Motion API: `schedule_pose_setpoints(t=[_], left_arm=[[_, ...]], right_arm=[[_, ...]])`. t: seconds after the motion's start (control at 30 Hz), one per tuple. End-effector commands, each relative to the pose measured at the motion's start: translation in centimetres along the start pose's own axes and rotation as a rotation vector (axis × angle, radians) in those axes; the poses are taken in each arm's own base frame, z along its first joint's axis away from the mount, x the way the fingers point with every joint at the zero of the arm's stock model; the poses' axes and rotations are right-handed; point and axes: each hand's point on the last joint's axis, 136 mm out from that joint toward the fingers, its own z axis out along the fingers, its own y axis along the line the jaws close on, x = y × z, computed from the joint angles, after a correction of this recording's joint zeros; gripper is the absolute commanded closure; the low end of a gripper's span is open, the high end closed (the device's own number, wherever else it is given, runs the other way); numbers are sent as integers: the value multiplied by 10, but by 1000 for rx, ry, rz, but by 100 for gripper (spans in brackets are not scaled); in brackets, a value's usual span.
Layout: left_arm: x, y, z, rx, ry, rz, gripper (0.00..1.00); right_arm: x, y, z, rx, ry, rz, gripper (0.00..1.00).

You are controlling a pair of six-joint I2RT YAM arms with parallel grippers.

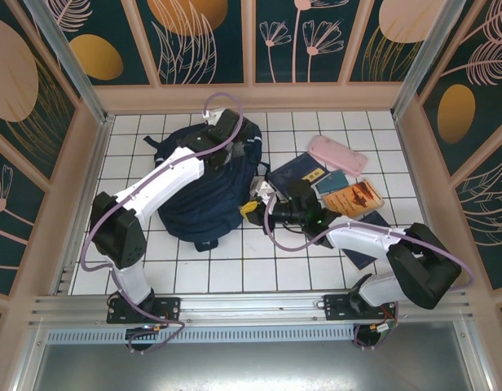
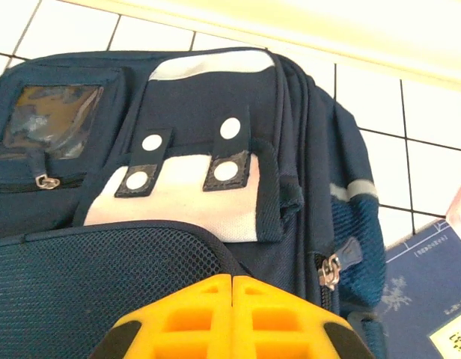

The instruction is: Pack the student bag

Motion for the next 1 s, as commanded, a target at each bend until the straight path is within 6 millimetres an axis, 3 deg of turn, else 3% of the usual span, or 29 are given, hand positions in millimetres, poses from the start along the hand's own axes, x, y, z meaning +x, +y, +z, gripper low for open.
schedule_pose_setpoints(t=[0.0, 0.03, 0.2, 0.3, 0.47, 0.67, 0.77, 0.87, 0.97], left_arm=[[-43, -26, -5, 145, -85, -96, 100], [-40, -27, -3, 164, -65, -85, 100], [-17, -22, -7, 221, 25, 52, 53], [7, -17, -14, 269, 75, 159, 39], [50, -8, -24, 341, 152, 320, 35], [98, 10, -16, 221, 233, 618, 35], [118, 17, -11, 177, 291, 721, 35], [133, 24, -8, 158, 337, 786, 35], [163, 24, 0, 186, 437, 863, 36]], right_arm=[[-10, -12, -13, 69, -69, 43, 100], [-13, -21, -16, 94, -81, 69, 100], [-15, -57, -24, 180, -98, 173, 100], [-12, -81, -29, 226, -116, 256, 100], [-1, -101, -24, 270, -88, 308, 100], [8, -107, -22, 294, -64, 346, 99], [15, -105, -25, 298, -57, 401, 85], [21, -117, -39, 347, -78, 452, 72], [27, -127, -49, 398, -88, 502, 64]])
